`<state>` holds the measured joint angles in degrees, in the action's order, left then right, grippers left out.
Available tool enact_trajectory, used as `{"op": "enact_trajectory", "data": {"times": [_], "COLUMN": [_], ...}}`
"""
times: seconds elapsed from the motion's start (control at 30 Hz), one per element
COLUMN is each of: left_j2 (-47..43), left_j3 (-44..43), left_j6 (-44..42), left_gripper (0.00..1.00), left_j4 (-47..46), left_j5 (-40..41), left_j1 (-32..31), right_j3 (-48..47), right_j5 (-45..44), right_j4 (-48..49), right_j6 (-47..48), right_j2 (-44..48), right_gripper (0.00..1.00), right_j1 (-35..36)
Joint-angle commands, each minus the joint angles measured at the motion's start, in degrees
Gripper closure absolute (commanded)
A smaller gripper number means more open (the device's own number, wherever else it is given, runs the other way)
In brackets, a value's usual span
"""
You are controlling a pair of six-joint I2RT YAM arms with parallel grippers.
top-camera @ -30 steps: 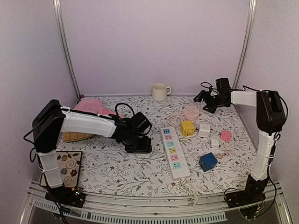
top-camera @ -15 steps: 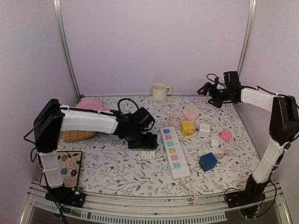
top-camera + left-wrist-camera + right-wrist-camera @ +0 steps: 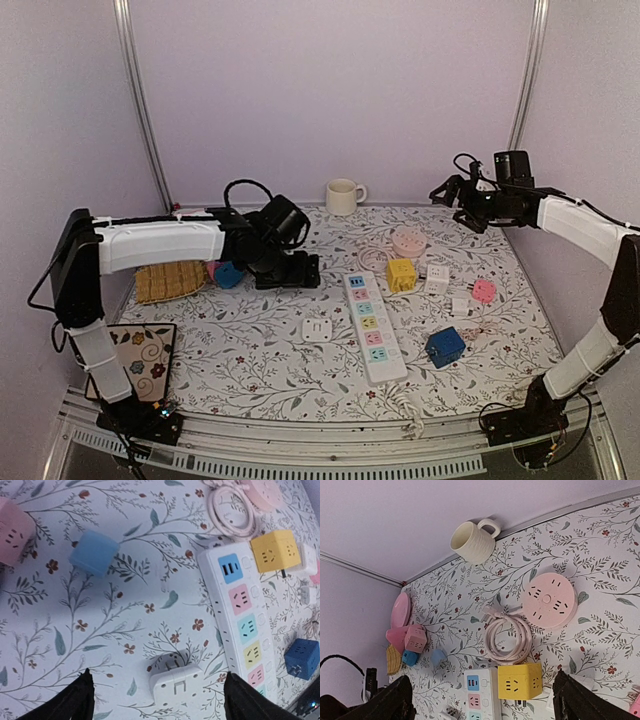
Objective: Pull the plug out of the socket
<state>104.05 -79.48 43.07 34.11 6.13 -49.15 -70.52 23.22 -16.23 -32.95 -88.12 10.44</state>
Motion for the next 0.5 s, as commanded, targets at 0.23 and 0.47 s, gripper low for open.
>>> {"op": "enact_trajectory", "data": {"times": [0.23, 0.47], "left_j2": [-3.85, -0.51], "left_j3": [-4.34, -8.72], "left_j6": [-8.23, -10.86], "left_gripper": [0.09, 0.06], "left_j4": [3.68, 3.2], "left_j5": [0.66, 0.98], "left_j1": [20.01, 29.44], "right_j3": [5.75, 8.04], "right_j5": [-0.03, -0.24], "right_j4": [0.27, 0.32], "right_j6": [-0.35, -0.95], "right_j2": [7.96, 10.6], "right_gripper": [0.01, 0.01], "right_j1": [4.6, 5.91]}}
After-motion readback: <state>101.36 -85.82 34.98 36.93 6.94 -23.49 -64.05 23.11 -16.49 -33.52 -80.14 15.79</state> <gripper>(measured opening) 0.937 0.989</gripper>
